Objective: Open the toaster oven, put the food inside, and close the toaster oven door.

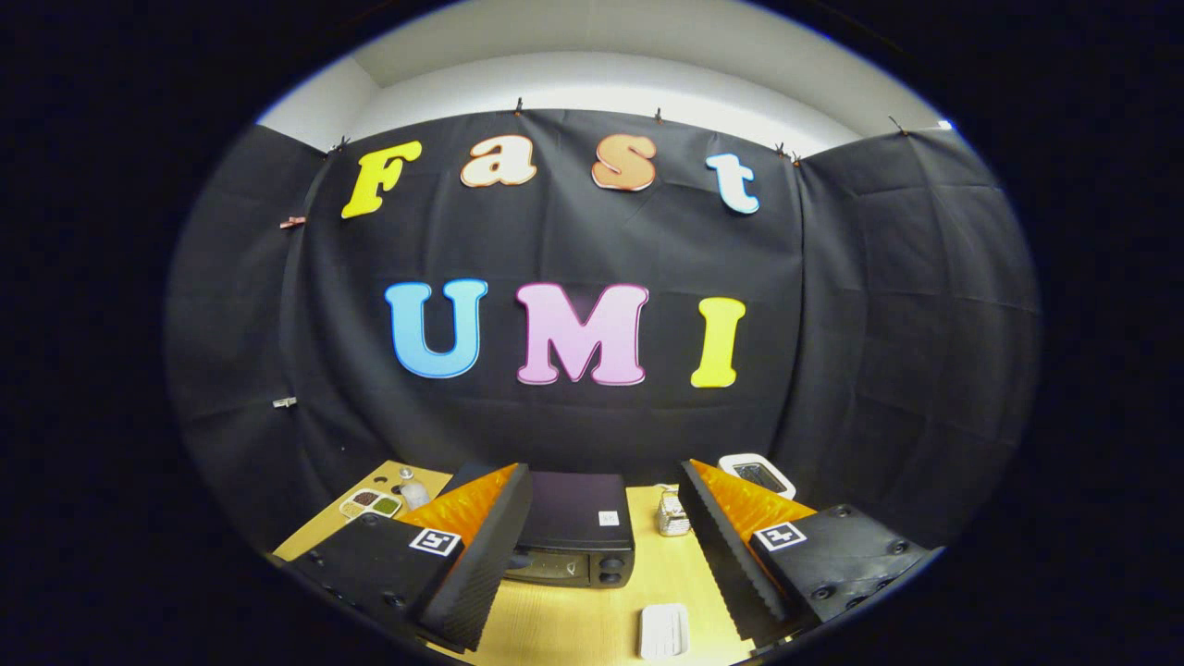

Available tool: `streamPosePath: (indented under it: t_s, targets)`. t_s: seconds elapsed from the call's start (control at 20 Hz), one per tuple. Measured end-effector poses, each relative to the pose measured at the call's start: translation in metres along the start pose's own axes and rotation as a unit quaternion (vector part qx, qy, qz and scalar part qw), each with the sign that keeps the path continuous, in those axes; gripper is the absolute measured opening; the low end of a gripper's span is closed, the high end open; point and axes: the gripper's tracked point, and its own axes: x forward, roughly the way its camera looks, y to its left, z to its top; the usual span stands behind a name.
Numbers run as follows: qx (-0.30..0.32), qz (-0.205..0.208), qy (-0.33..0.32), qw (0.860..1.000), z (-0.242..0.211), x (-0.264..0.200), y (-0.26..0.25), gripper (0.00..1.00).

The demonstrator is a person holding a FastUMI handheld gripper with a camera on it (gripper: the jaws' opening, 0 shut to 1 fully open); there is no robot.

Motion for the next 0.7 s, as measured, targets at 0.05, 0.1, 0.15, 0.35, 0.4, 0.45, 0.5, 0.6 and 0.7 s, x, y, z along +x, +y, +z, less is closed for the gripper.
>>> streamPosePath:
  t_s: [0.05,0.1,0.15,0.35,0.4,0.45,0.5,0.6,0.7]
  targets:
    - [0.001,-0.003,-0.009,1.0,0.005,-0.005,-0.002,0.99]
    - [0.005,-0.003,-0.012,1.0,0.007,-0.01,-0.004,0.98]
    - [0.009,-0.001,-0.015,1.0,0.008,-0.014,-0.003,0.99]
    - [0.015,-0.006,-0.018,1.0,0.005,-0.02,-0.01,0.99]
    - [0.016,-0.006,-0.014,1.0,0.003,-0.019,-0.009,0.99]
    - [0.016,-0.006,-0.013,1.0,0.001,-0.02,-0.009,0.99]
    - [0.014,-0.009,-0.011,1.0,-0.001,-0.02,-0.012,0.99]
    - [0.012,-0.011,-0.017,1.0,0.002,-0.021,-0.012,0.98]
    - [0.012,-0.008,-0.022,1.0,0.003,-0.022,-0.009,0.98]
